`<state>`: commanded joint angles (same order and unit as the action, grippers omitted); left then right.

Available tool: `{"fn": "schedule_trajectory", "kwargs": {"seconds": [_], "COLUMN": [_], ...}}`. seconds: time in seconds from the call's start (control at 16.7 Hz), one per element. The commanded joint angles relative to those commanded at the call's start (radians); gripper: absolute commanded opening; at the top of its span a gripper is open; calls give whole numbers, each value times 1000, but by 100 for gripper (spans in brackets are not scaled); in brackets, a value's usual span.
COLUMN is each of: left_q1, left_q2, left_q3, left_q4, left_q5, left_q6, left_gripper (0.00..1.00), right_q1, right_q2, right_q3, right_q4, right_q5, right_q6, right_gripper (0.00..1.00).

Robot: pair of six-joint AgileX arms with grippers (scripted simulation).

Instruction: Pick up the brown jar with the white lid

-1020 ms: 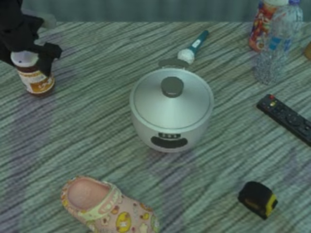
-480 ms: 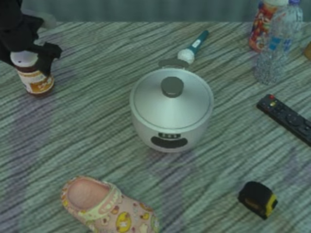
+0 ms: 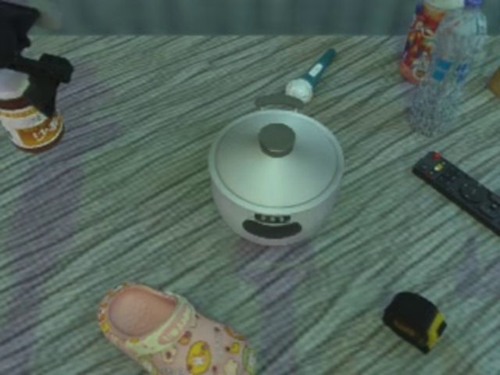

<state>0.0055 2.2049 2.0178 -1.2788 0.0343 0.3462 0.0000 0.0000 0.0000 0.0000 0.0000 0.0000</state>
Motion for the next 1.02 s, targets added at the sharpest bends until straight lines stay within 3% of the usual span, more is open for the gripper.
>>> {"fn": "schedule_trajectory", "kwargs": {"seconds": [0.24, 0.66, 1.02], "left_q1": [9, -3, -129], "left_q2": [-153, -162, -128], "left_q3": [-141, -153, -188], "left_q4": [-18, -15, 39], "left_q5": [1, -1, -30], "left_q6": [1, -13, -271], "left_gripper": [0, 0, 0], "right_q1": [0, 0, 0], "right_q2": [0, 0, 0], "right_q3": [0, 0, 0], "right_q4": [0, 0, 0], "right_q5": [0, 0, 0], "right_q6": [0, 0, 0], "right_gripper": [100, 100, 100]}}
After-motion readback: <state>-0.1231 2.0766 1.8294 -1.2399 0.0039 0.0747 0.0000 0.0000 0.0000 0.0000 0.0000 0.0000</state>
